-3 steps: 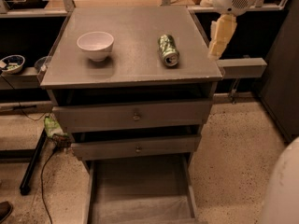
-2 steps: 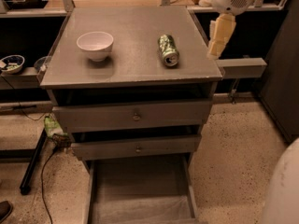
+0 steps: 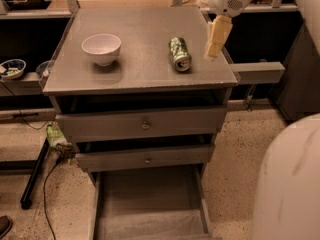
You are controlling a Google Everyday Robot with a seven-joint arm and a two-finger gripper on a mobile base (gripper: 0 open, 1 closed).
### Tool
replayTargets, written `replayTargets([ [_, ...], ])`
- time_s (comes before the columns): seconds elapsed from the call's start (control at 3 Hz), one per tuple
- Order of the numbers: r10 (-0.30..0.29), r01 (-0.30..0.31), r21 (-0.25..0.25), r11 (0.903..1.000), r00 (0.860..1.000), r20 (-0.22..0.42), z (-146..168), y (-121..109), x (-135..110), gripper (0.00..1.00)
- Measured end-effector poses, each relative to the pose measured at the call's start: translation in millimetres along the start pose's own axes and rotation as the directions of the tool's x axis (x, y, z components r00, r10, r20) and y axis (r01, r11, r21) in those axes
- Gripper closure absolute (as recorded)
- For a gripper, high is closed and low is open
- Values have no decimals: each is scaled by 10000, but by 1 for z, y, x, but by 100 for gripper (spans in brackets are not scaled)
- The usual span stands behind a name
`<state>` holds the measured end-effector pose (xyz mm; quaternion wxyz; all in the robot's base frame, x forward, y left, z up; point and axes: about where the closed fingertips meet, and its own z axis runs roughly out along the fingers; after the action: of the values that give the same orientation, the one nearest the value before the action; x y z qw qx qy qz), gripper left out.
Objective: Place green can into bottom drawer
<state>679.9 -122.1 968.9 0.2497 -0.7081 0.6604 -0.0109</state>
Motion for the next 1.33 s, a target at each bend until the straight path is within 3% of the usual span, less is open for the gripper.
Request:
replayTargets([
  [0.33,-392,413,-434,9982,9980,486,30,-9,-30,0],
  [0.67,-598,646,-647,9958,9955,730,45,-13,-44,0],
  [1.0,-599,646,-643,9958,9955,733,45,-13,-44,0],
  [1.33,-469,487,-540,9974,9983,342,51,-18,-40,0],
])
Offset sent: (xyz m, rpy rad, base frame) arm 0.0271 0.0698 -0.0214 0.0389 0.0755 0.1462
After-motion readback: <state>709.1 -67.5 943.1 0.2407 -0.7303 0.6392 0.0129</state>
